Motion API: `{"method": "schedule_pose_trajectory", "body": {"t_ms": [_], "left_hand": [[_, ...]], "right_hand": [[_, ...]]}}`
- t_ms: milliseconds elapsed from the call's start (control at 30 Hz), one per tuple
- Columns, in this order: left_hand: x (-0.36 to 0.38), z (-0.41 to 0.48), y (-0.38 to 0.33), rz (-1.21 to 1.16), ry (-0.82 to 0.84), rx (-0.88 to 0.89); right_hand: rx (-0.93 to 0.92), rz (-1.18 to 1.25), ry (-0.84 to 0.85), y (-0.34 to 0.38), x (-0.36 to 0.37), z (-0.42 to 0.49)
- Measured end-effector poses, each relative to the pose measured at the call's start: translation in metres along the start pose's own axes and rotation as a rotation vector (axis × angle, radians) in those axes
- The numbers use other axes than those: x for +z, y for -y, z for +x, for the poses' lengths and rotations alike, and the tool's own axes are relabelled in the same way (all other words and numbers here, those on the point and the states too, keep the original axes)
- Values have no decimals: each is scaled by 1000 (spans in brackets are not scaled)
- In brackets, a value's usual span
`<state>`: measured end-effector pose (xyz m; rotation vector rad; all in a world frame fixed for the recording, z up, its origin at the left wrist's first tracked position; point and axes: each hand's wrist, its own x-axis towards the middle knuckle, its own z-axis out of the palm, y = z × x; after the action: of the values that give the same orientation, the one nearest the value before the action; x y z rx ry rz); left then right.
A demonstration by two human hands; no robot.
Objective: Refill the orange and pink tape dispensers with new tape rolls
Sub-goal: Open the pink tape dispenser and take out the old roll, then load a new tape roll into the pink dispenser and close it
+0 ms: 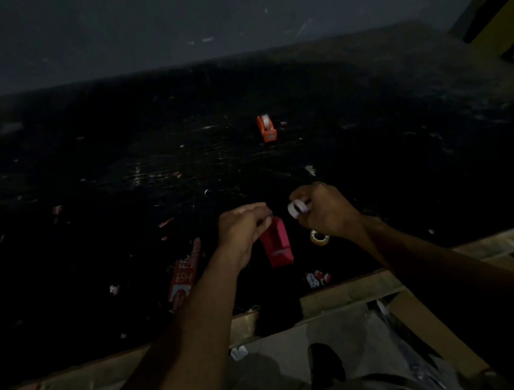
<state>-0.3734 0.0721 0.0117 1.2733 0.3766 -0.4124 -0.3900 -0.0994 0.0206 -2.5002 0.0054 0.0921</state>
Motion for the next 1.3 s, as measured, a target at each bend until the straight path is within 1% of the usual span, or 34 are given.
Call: {"method": "schedule_pose_trajectory", "body": {"t_ms": [133, 233, 400, 533, 667, 800, 967, 1067, 1167, 1300], "left_hand": [[-5, 5, 10, 36, 1, -18], [-2, 8, 15, 33, -30, -18], [9, 15, 21, 47, -59, -22], [14, 17, 22, 44, -65, -22], [13, 23, 23, 51, -80, -31], [11, 27, 24, 78, -98, -53], [16, 24, 22, 85, -62, -37], [20, 28, 22, 107, -27, -35], [32, 30, 24, 160, -3, -37], [58, 29, 33, 215, 48, -53]], "right_hand": [[67, -136, 22, -23, 2, -5], [108, -196, 112, -32, 5, -5], [41, -323, 199, -32, 22, 0], [15, -370, 265, -30, 34, 7], [-28, -395, 295, -35, 42, 9], [-18, -371, 319, -38, 43, 13], [-39, -340, 312, -39, 34, 13], [-32, -345, 257, -39, 13, 13], [45, -324, 188, -51, -14, 9], [159, -319, 181, -83, -40, -3]]}}
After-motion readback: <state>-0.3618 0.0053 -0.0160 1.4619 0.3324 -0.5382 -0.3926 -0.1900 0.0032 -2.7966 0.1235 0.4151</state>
